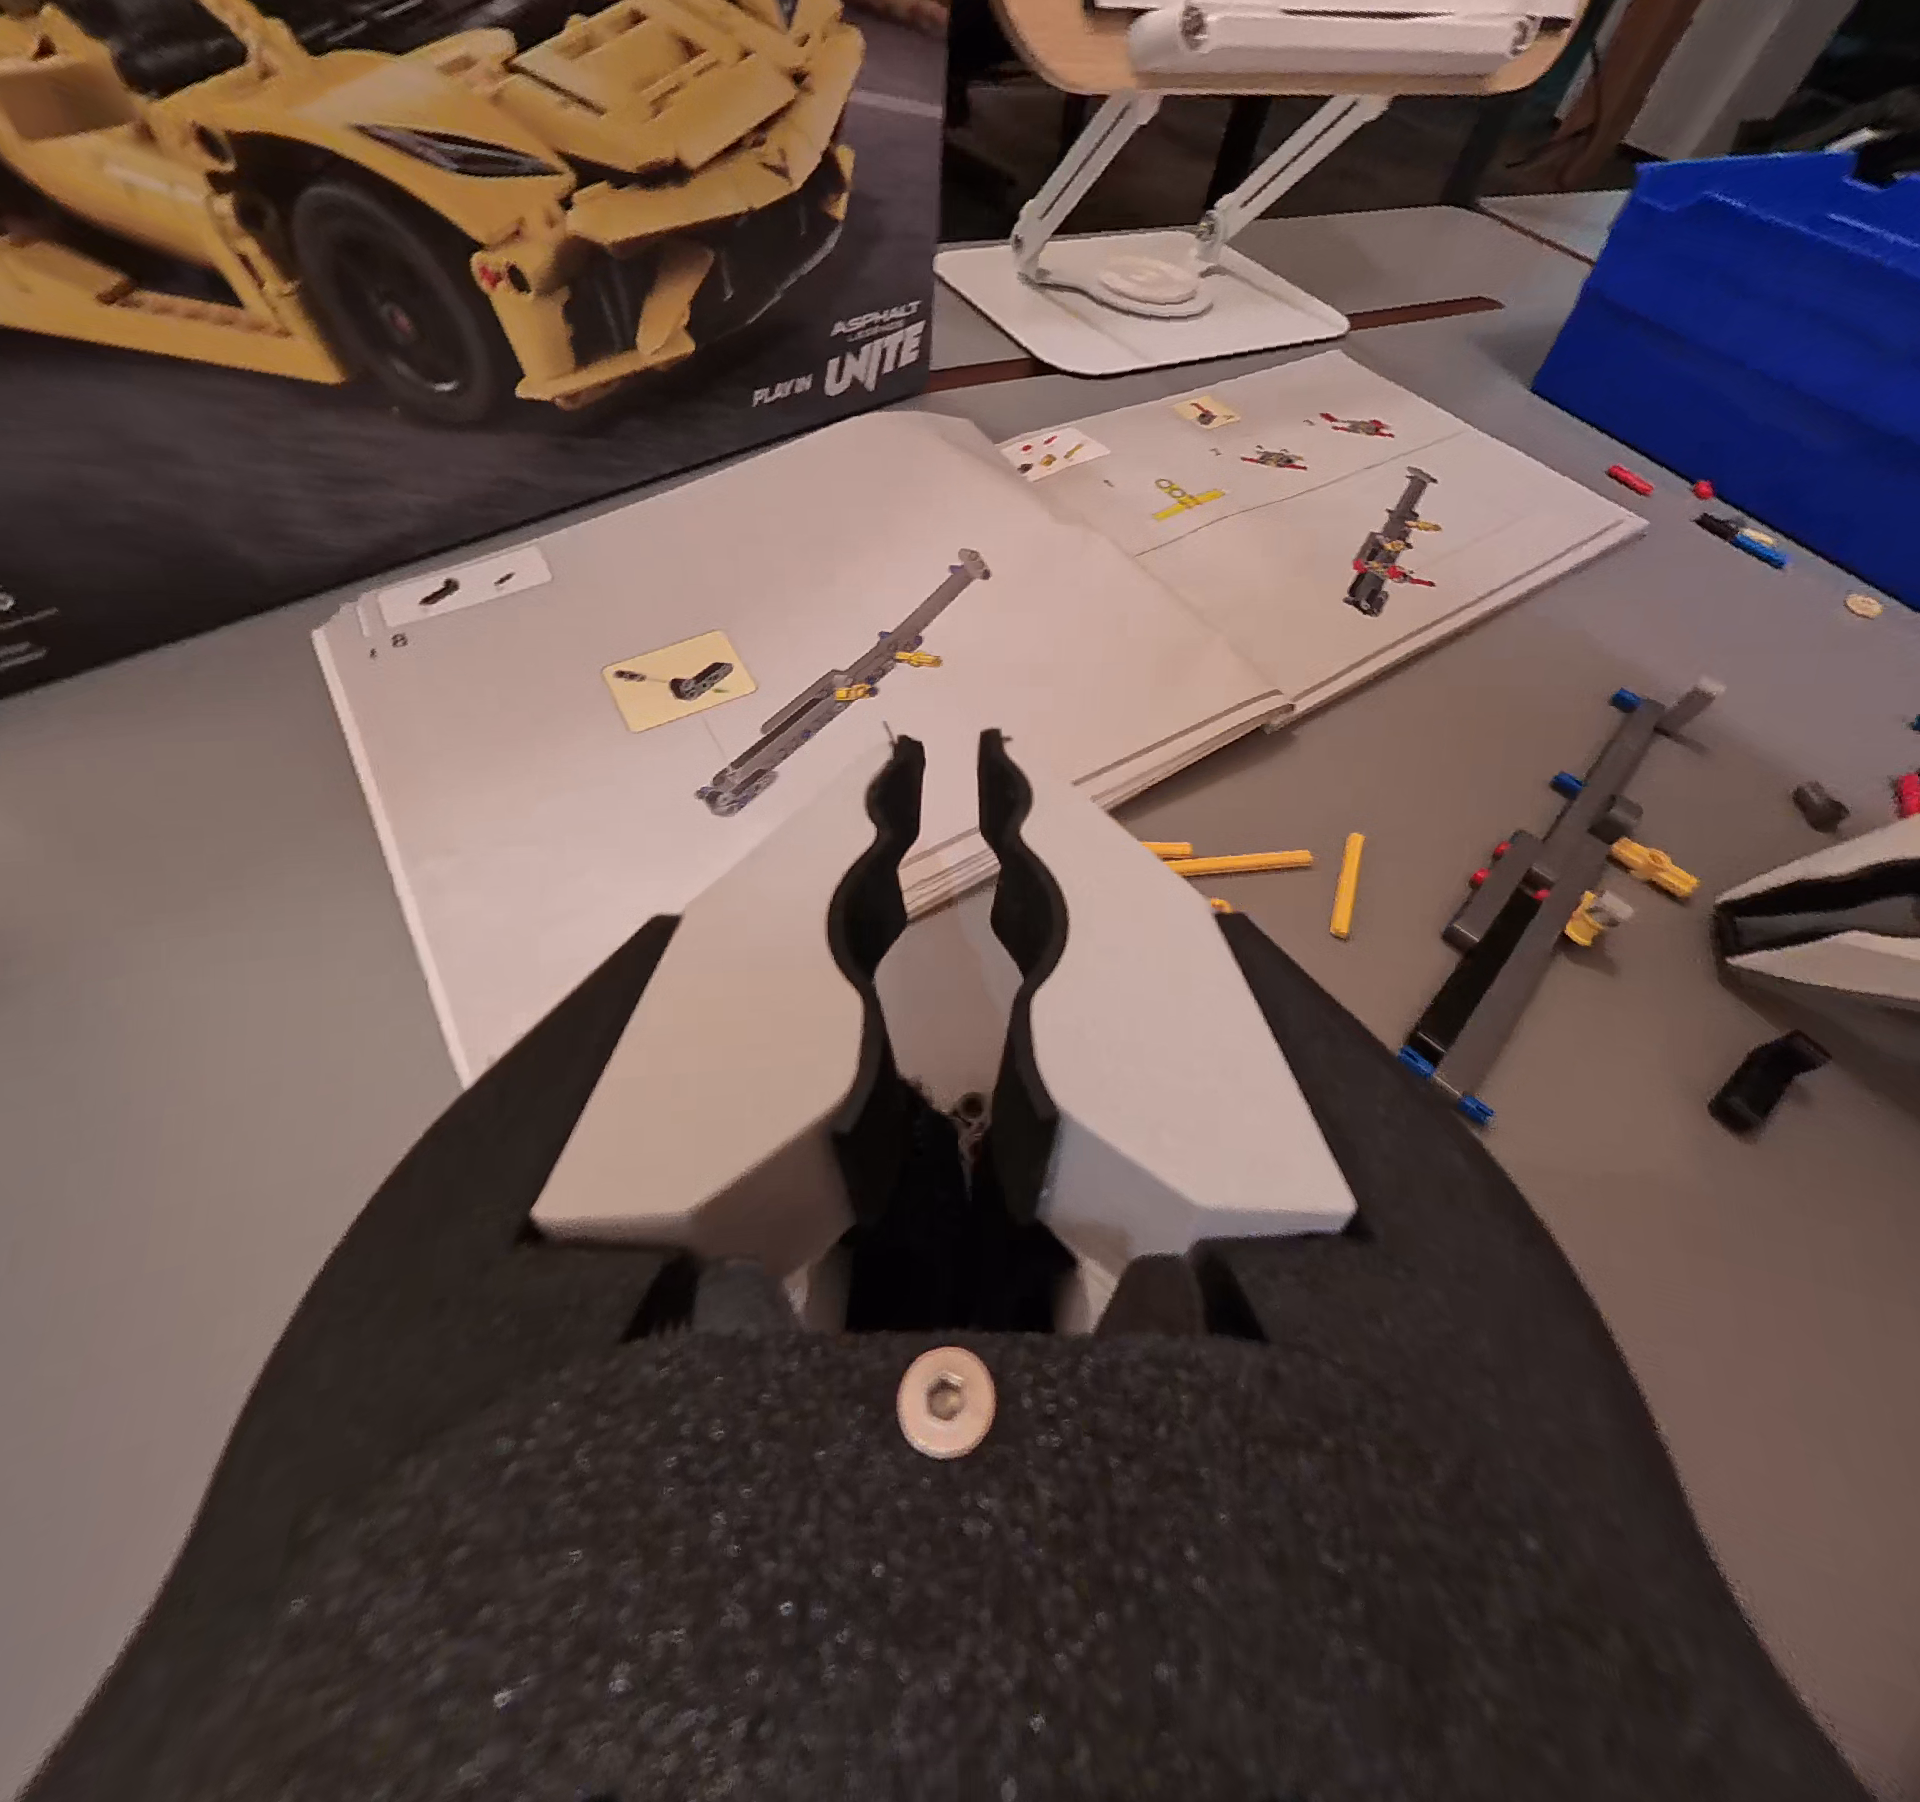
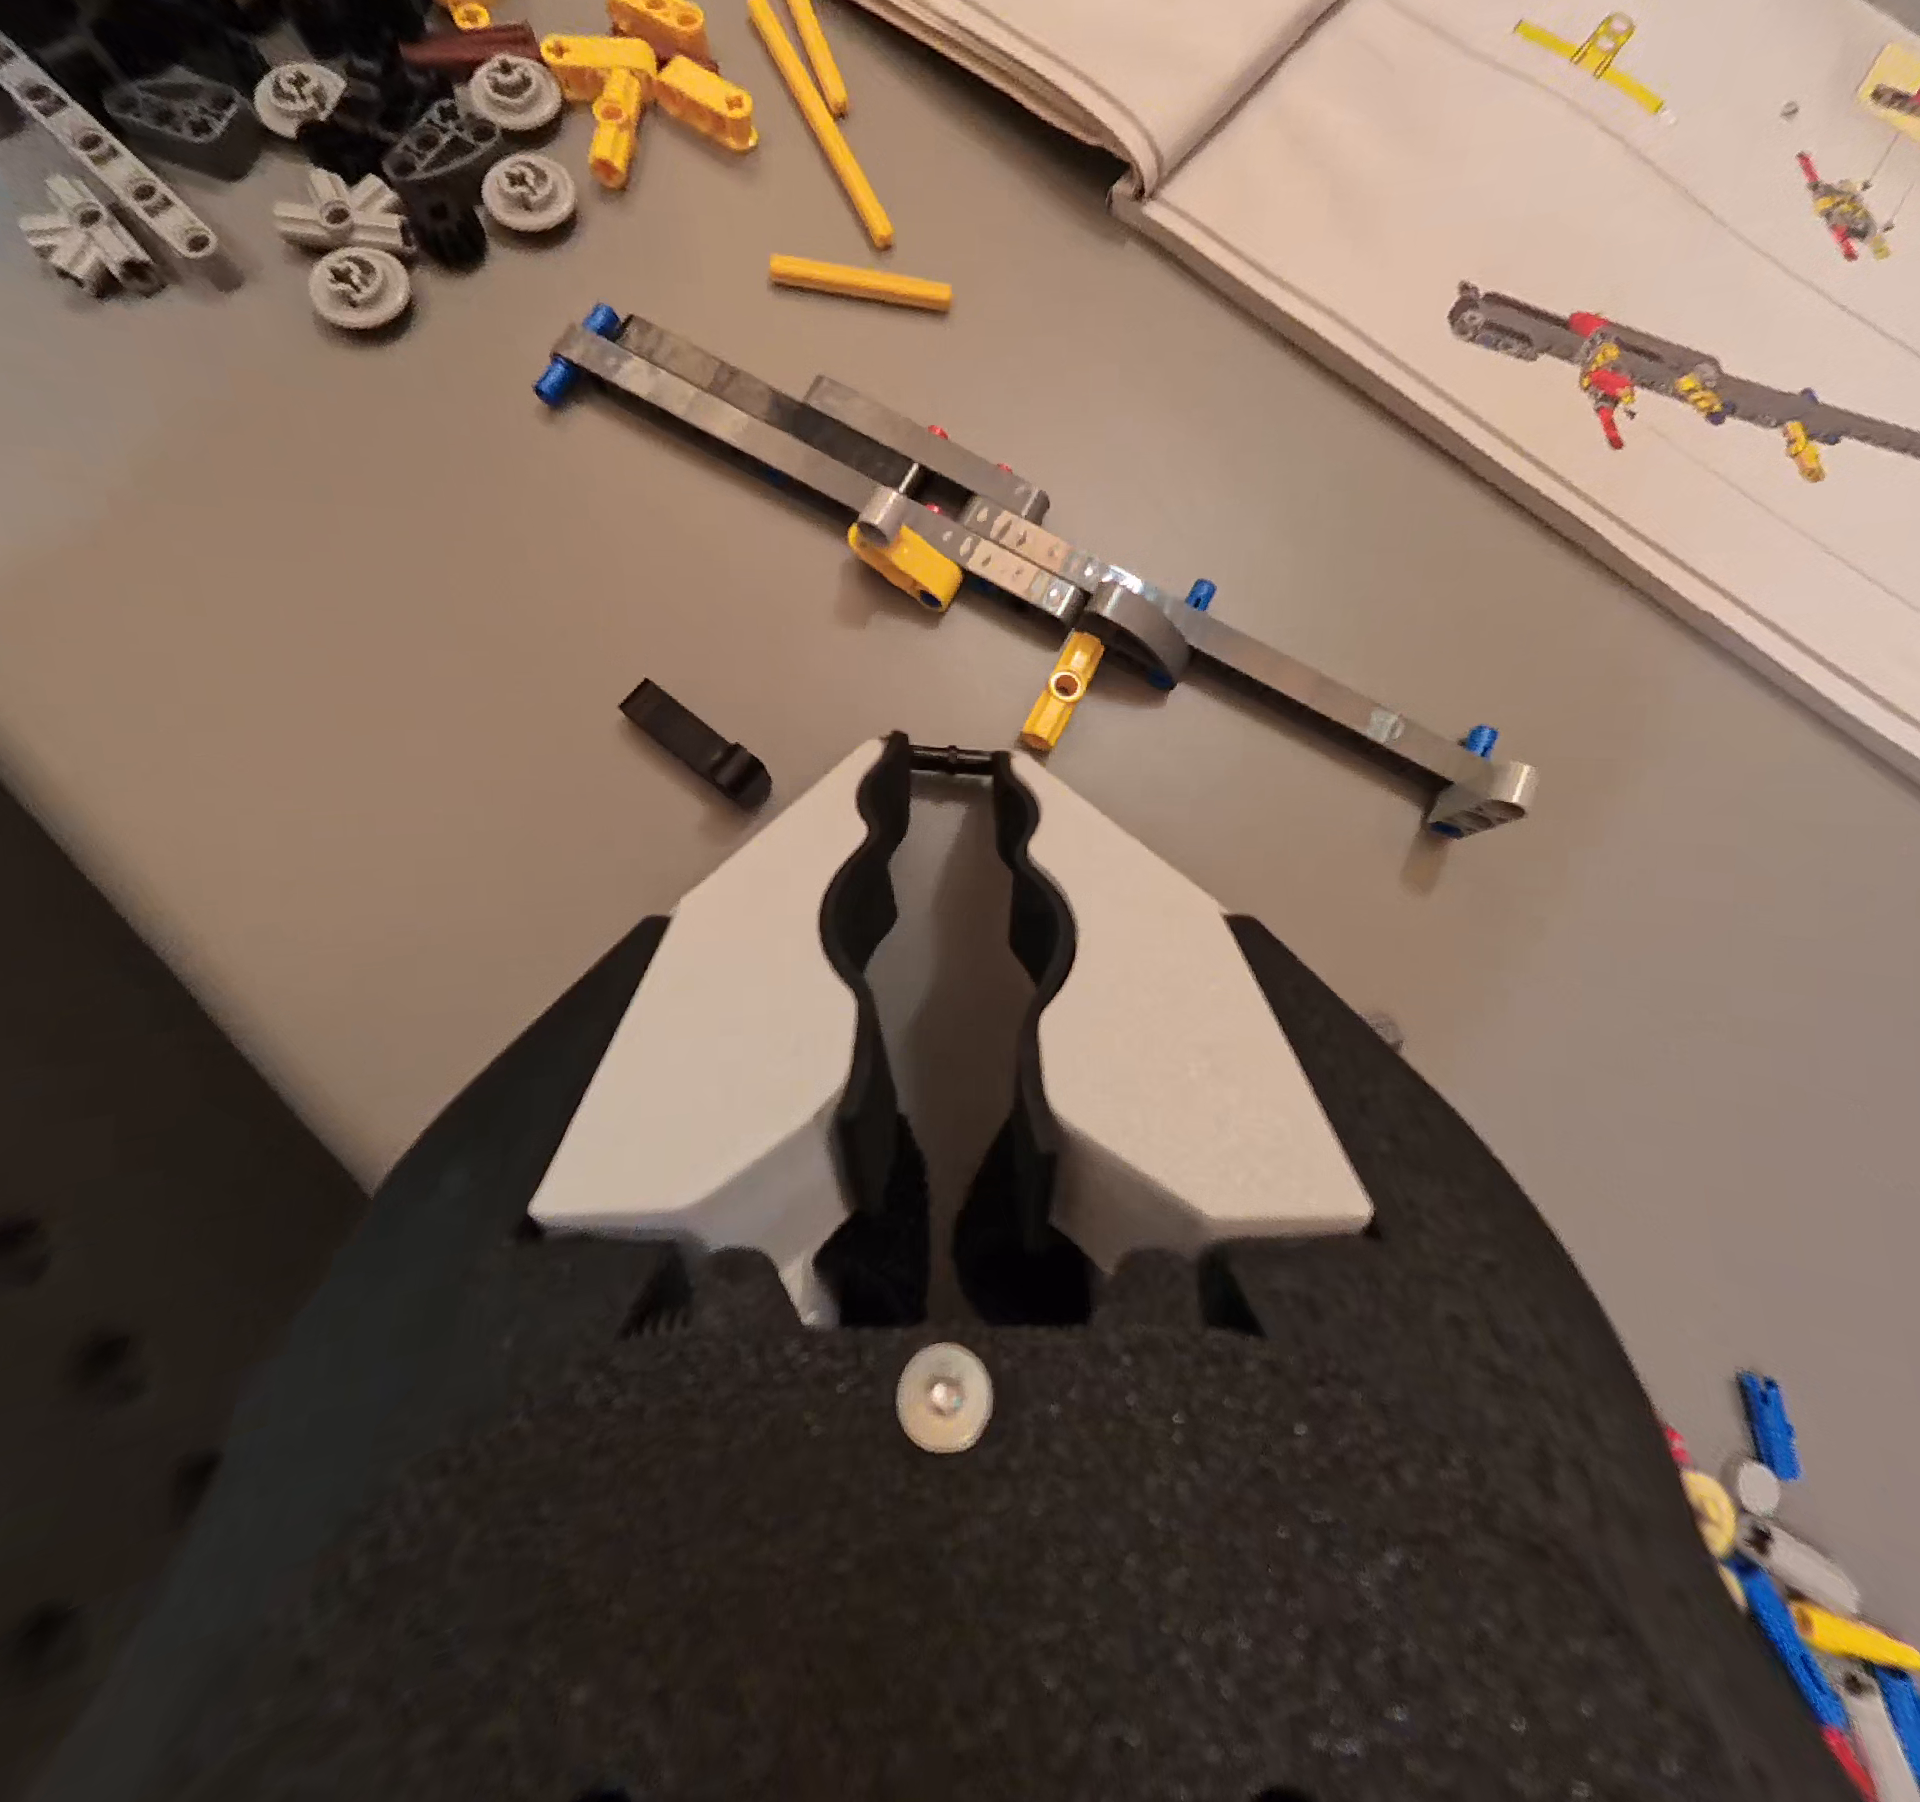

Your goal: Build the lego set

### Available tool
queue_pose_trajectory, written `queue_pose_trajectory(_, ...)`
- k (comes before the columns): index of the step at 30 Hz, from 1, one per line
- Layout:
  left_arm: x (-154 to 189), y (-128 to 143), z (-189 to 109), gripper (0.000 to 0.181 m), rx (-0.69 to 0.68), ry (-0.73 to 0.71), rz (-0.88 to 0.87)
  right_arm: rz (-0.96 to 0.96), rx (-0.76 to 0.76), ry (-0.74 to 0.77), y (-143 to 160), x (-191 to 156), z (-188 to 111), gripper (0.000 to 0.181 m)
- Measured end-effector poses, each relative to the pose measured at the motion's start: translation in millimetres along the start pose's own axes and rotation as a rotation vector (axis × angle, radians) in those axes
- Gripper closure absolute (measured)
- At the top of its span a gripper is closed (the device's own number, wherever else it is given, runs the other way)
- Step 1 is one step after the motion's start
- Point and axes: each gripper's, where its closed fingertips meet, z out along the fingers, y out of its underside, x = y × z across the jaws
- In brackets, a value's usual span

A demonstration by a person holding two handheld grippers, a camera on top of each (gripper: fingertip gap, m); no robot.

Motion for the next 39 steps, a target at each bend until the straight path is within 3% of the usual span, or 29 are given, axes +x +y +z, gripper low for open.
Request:
queue_pose_trajectory(8,30.4,12.9,6.2,0.172,-0.056,0.071,0.108,0.025,0.019,-0.047,-1.9,-2.9,6.9,0.164)
queue_pose_trajectory(10,45.9,12.6,5.6,0.172,-0.048,0.126,0.142,0.031,0.042,-0.050,-5.7,-2.9,4.6,0.155)
queue_pose_trajectory(13,80.5,13.6,0.0,0.171,-0.022,0.246,0.237,0.050,0.148,-0.030,-21.4,-1.9,-12.7,0.157)
queue_pose_trajectory(18,160.0,59.6,-13.7,0.164,-0.189,0.583,0.411,0.043,0.180,-0.105,-19.0,-16.0,-25.0,0.160)
queue_pose_trajectory(23,188.9,85.8,-10.3,0.164,-0.261,0.571,0.620,-0.086,0.132,-0.205,-12.7,-38.9,-16.1,0.160)
queue_pose_trajectory(32,181.6,82.2,-4.7,0.165,-0.224,0.527,0.639,-0.219,0.081,-0.185,0.5,-39.8,-1.0,0.159)
queue_pose_trajectory(35,184.7,79.9,-8.0,0.165,-0.207,0.546,0.615,-0.240,0.084,-0.181,-0.2,-40.7,0.4,0.171)
queue_pose_trajectory(39,182.3,79.3,-7.4,0.166,-0.197,0.524,0.629,-0.154,0.046,-0.081,0.0,-24.1,2.5,0.172)
